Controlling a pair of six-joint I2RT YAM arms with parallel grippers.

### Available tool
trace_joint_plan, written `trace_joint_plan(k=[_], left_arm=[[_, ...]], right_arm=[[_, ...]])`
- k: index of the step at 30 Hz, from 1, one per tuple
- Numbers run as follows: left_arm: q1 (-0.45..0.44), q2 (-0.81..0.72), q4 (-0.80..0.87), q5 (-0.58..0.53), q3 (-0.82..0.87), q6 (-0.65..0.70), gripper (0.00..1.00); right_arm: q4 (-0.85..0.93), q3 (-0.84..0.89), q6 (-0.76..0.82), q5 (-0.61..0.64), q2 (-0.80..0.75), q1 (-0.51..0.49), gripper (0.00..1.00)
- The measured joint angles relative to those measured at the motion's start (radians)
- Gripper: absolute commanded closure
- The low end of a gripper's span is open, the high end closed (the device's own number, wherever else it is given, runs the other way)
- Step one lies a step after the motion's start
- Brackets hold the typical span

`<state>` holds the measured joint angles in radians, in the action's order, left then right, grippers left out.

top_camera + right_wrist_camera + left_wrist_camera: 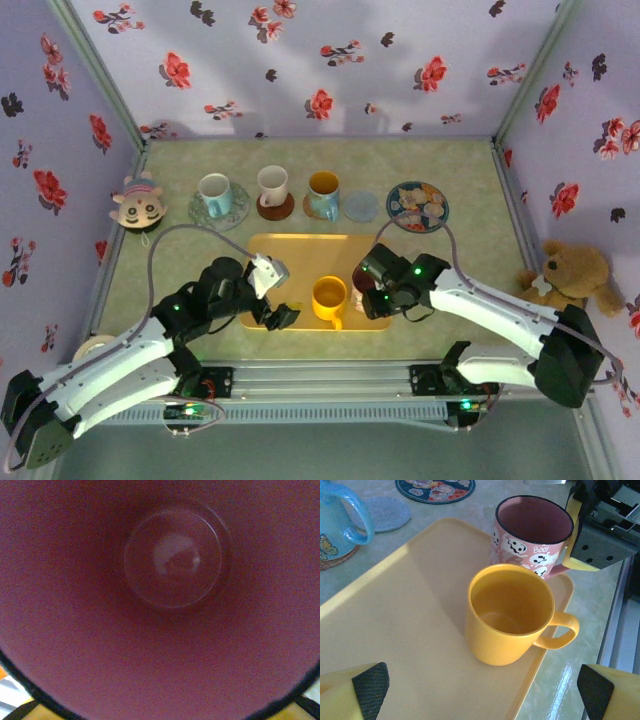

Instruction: Place the cup by the coaster

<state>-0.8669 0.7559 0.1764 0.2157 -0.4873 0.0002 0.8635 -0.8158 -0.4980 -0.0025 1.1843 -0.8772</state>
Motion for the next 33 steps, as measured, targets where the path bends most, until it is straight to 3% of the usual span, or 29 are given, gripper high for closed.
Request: trace_joint_plan(k=[12, 24, 33], left_arm=[[-0.001, 0.0, -0.044, -0.026, 0.011, -0.002, 0.0], [-0.002, 0.0, -0.05, -0.06, 0.011, -0.002, 0.0], [-0.002, -0.003, -0.06, -0.074, 0.011, -0.002, 0.0]], right_arm=[[-0.003, 0.0, 0.011, 0.0, 0.058, 0.0, 0.72], [0.0, -0.031, 0.027, 0.026, 0.087, 0.0, 1.0], [0.002, -0.038, 0.039, 0.041, 0.072, 0.0, 1.0]])
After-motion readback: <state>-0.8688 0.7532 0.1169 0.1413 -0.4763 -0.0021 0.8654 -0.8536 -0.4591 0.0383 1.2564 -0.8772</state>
